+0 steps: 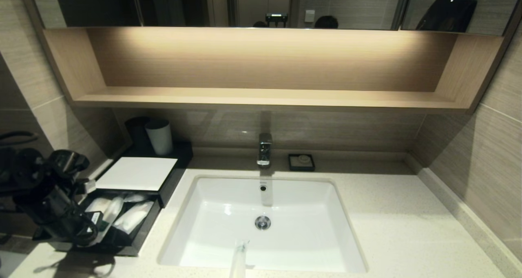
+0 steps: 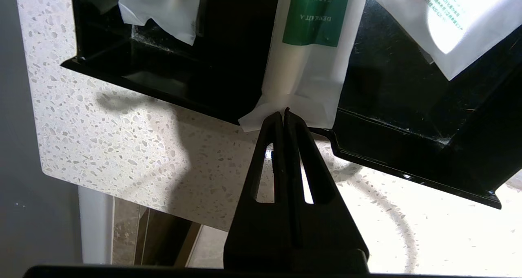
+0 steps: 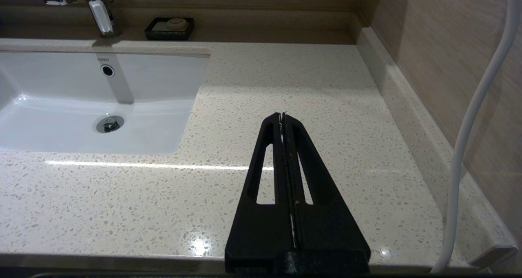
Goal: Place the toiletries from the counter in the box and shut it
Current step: Place the bathroom toiletry into the drawer
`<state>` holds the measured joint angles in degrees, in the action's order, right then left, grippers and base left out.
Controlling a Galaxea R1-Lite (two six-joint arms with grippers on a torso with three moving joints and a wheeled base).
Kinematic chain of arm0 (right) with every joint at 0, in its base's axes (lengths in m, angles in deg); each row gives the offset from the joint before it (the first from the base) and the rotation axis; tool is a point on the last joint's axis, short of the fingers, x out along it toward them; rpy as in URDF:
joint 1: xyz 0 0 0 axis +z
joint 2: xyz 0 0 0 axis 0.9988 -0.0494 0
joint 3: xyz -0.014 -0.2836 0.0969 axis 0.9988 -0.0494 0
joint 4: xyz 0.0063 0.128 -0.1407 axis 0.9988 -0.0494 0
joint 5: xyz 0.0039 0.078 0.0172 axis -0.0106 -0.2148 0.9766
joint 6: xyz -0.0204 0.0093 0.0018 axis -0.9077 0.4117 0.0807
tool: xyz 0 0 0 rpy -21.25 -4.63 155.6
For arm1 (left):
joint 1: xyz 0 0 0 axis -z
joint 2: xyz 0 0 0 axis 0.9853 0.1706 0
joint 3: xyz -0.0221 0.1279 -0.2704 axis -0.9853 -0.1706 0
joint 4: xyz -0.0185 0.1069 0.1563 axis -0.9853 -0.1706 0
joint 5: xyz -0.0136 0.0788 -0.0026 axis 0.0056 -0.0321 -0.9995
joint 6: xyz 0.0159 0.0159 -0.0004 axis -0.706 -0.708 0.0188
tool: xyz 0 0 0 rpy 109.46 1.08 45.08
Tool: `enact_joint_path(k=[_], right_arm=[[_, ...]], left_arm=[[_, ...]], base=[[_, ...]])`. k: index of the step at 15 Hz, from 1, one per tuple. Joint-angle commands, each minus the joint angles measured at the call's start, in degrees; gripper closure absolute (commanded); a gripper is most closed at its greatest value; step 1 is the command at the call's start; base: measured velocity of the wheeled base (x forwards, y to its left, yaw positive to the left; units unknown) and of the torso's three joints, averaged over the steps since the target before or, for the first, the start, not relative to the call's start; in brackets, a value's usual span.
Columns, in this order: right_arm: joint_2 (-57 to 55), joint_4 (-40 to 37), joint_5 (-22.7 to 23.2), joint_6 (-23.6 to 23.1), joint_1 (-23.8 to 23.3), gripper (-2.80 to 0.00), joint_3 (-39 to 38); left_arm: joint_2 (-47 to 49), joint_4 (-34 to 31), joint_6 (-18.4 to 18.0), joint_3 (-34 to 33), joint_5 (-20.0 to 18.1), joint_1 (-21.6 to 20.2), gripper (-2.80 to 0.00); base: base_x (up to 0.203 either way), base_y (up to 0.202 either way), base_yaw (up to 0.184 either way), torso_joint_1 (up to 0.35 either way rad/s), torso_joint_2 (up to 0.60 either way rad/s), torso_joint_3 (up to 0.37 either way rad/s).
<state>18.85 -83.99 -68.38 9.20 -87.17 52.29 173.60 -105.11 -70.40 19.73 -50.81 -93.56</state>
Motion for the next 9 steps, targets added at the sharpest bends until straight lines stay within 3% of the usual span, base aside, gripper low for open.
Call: enact_joint_path(k=[1,9], right_arm=[[0.0,0.0,0.0,0.0,0.0,0.00,0.0],[0.0,0.0,0.0,0.0,0.0,0.00,0.0]], left_arm=[[0.4,-0.1,0.0,0.2,0.0,0.2,0.00],[2.3,-0.1,0.1,2.5,0.0,0.4,0.00]], base=[[0.000,0.000,0.000,0.000,0.00,0.000],[0.000,0.000,0.000,0.000,0.00,0.000]])
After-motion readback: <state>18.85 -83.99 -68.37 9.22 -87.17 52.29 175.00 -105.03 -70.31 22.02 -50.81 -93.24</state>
